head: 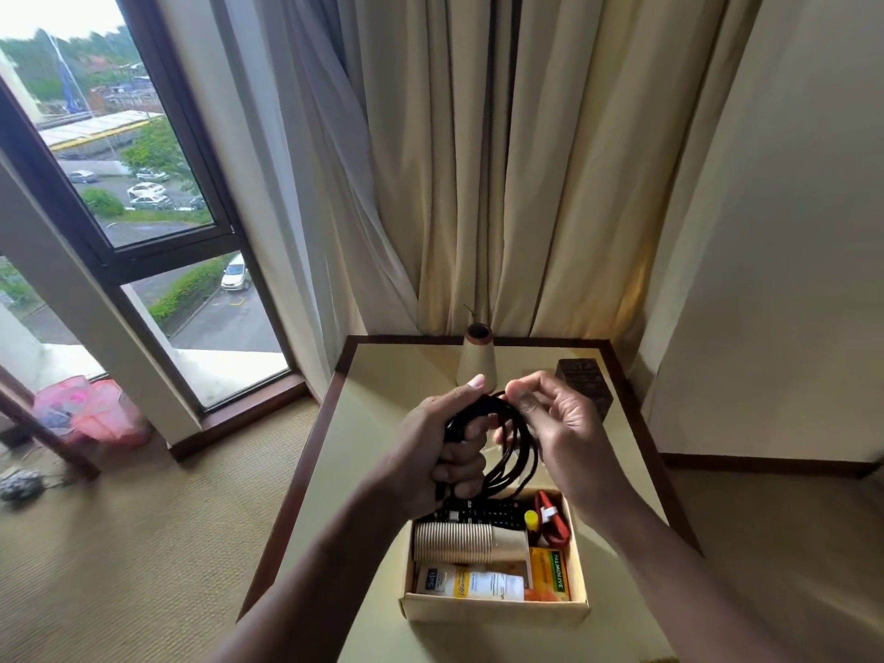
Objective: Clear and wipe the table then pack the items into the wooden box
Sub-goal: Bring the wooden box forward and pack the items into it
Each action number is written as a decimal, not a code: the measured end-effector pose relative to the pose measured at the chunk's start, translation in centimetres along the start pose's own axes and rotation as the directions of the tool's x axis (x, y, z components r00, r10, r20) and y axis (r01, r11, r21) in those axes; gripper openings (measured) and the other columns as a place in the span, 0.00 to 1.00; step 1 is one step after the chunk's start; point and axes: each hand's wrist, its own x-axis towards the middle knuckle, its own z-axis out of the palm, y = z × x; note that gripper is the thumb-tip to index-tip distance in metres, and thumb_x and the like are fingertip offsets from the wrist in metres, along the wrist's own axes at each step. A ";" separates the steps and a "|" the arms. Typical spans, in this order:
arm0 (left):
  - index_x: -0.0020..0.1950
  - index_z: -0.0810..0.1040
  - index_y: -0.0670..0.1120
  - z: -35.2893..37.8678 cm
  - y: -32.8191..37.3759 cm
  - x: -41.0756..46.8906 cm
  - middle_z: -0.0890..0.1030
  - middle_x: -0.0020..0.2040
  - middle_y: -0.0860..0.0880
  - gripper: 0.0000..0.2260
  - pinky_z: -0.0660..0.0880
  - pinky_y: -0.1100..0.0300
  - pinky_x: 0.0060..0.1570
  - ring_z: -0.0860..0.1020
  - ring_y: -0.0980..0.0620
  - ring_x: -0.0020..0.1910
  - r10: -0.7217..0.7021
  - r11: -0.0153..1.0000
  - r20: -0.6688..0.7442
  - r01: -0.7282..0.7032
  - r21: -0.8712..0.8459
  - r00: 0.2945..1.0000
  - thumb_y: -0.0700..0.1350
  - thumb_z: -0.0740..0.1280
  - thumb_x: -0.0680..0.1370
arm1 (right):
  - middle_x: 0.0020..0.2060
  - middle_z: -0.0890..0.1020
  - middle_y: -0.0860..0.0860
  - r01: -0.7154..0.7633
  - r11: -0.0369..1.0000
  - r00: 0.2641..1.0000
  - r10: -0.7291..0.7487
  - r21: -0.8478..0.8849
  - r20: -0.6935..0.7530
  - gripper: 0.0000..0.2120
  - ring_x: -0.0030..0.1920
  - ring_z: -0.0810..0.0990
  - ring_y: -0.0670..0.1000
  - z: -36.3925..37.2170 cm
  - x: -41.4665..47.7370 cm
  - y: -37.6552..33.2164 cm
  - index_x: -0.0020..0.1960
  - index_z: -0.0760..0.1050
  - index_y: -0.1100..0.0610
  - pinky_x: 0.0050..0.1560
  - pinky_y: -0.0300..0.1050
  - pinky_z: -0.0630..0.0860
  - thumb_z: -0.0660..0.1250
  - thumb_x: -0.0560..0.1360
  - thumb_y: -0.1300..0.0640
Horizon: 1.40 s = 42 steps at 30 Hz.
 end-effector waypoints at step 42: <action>0.35 0.68 0.48 0.9 1.5 -1.2 0.56 0.27 0.52 0.18 0.61 0.60 0.25 0.52 0.54 0.24 0.001 0.998 0.041 0.002 -0.063 0.999 0.50 0.61 0.85 | 0.44 0.86 0.57 0.035 0.999 0.938 -0.033 0.002 0.344 0.06 0.46 0.84 0.54 -4.7 2.1 -0.1 0.52 0.84 0.61 0.50 0.47 0.81 0.69 0.77 0.62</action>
